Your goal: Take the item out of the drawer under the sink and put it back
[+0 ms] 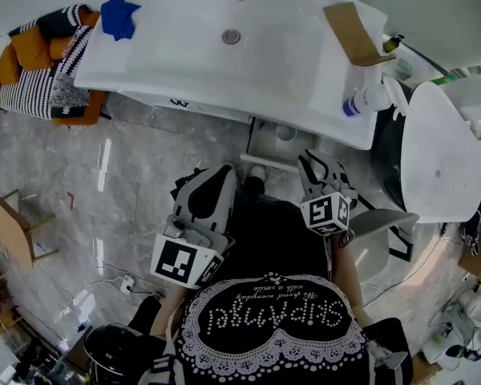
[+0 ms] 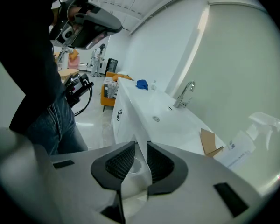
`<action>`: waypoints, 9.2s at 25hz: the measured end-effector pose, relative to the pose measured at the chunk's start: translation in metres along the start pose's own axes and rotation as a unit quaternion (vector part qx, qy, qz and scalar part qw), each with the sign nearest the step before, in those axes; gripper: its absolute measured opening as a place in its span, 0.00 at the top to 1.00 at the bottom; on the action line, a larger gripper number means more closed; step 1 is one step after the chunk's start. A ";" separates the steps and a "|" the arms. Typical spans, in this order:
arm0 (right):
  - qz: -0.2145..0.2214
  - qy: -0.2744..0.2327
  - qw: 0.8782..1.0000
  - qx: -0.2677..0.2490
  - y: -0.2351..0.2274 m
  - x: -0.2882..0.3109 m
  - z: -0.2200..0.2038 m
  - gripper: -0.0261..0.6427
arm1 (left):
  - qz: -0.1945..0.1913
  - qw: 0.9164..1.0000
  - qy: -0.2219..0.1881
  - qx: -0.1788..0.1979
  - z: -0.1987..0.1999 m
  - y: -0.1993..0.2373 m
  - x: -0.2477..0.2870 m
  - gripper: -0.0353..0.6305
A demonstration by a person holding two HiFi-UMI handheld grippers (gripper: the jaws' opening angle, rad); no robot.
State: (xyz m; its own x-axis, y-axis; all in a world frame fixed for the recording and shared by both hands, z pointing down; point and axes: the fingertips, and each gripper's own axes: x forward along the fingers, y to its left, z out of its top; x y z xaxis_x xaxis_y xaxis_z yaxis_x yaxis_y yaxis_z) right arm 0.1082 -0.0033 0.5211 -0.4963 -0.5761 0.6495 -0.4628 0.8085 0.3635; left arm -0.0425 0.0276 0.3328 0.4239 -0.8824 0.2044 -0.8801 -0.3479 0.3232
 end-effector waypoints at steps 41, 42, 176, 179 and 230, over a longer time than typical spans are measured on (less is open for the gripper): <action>0.170 0.119 0.973 -0.104 0.047 0.146 -0.117 0.86 | 0.081 0.995 0.055 -0.032 -0.024 0.004 -0.004 0.94; 0.173 0.122 0.972 -0.104 0.049 0.150 -0.119 0.86 | 0.083 0.994 0.057 -0.032 -0.024 0.005 -0.005 0.94; -0.093 -0.176 0.946 0.257 -0.051 -0.064 0.055 0.92 | -0.120 0.993 0.019 0.006 0.010 -0.033 0.046 0.94; -0.111 -0.190 0.937 0.271 -0.054 -0.073 0.074 0.92 | -0.126 0.992 0.016 0.005 0.020 -0.026 0.043 0.94; -0.175 -0.240 0.899 0.322 -0.013 -0.116 0.137 0.92 | -0.191 0.981 0.005 0.032 0.034 -0.002 0.003 0.94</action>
State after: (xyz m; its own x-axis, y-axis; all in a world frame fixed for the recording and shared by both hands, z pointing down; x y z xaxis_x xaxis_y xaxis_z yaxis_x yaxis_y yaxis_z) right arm 0.0712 0.0371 0.3496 -0.4251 -0.8923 0.1518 -0.9051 0.4188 -0.0728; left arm -0.0472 0.0149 0.3015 0.7269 -0.6811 0.0885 -0.6683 -0.6717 0.3196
